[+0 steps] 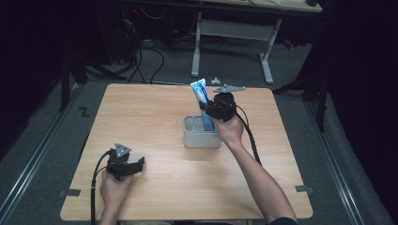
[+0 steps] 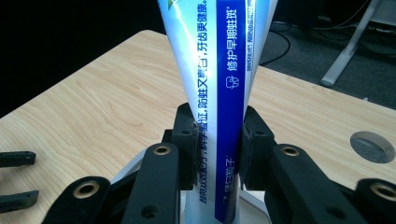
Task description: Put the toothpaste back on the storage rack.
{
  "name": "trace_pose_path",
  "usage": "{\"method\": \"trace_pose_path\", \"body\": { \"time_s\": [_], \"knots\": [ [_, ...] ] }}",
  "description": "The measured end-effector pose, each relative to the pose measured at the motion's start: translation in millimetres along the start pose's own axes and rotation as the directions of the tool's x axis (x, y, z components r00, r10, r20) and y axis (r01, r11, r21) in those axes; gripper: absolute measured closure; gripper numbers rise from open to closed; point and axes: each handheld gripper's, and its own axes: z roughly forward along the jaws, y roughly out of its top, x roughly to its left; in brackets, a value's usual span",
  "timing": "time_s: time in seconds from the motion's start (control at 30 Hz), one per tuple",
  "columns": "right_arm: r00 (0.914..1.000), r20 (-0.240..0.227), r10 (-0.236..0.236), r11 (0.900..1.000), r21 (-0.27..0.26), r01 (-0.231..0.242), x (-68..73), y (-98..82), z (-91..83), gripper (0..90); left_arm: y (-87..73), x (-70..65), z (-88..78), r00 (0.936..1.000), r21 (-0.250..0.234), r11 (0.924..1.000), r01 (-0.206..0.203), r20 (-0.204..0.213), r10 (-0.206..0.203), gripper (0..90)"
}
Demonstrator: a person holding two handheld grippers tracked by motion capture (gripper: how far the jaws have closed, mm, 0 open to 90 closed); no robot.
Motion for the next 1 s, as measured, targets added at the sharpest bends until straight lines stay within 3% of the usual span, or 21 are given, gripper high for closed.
{"method": "trace_pose_path", "body": {
  "time_s": [0.57,1.0],
  "knots": [
    [1.0000,0.003,0.004,1.000,0.026,-0.004,-2.5,-7.5,1.5,72.5,0.0,0.0,0.0,1.0000,0.000,1.0000,0.000,0.000,0.000,25.7],
    [0.9998,0.009,-0.019,0.999,0.045,0.019,-1.0,-11.9,2.2,72.3,0.0,0.0,0.0,1.0000,0.000,1.0000,0.000,0.000,0.000,25.7]
  ]
}}
